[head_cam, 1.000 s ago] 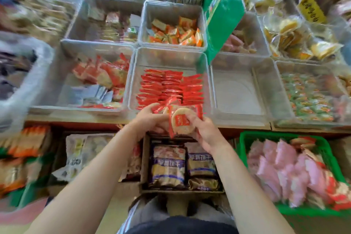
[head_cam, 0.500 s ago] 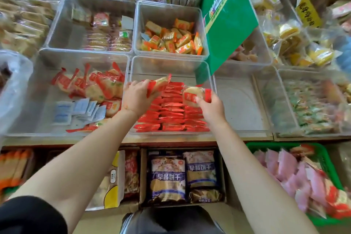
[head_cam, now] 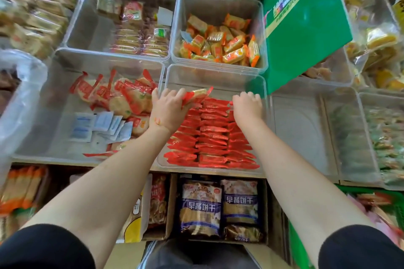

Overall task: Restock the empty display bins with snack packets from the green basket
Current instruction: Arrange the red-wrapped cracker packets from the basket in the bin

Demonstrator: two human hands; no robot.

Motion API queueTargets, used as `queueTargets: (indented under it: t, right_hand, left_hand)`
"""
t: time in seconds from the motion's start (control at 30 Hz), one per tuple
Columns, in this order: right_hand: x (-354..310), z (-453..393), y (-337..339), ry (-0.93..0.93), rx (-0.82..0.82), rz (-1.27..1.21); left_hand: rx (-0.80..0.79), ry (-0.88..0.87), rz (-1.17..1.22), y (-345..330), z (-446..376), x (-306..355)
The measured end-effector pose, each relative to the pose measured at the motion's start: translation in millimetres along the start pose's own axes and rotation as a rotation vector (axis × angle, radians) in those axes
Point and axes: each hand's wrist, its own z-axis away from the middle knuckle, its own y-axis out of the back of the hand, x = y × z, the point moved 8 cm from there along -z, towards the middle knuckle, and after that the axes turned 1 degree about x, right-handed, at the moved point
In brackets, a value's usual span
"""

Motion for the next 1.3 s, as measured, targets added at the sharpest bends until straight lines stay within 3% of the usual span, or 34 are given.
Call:
queueTargets:
  t: [0.2,0.27,0.4,0.53,0.63,0.77,0.87,1.1,1.3]
  right_hand:
    - [-3,-6,-41,0.053,-0.386,-0.117]
    - [-4,-13,-29,0.045,-0.320,-0.214]
    - [-33,-10,38,0.200,0.023,-0.589]
    - [-88,9,59,0.391,0.043,-0.613]
    - [-81,8,66,0.340,0.110,-0.638]
    - [-23,-4,65,0.122,0.178,-0.741]
    - [18,-12,59,-0.010,0.218,-0.611]
    - [25,-21,18,0.042,-0.011,-0.131]
    - [4,-16,-24,0.065,-0.257,-0.105]
  left_hand:
    - [0.043,-0.008,0.016,1,1,-2]
    - [0.035,-0.006,0.015,-1,1,-2]
    - [0.009,-0.008,0.008,-3,0,-2]
    - [-0.021,0.000,-0.013,-5,1,-3]
    - [-0.029,0.031,-0.019,-4,1,-1]
    - [-0.072,0.040,-0.071,-6,3,1]
    - [-0.091,0.036,-0.088,-5,2,2]
    - [-0.116,0.043,-0.121,-7,2,2]
    - [-0.111,0.048,-0.128,-6,2,3]
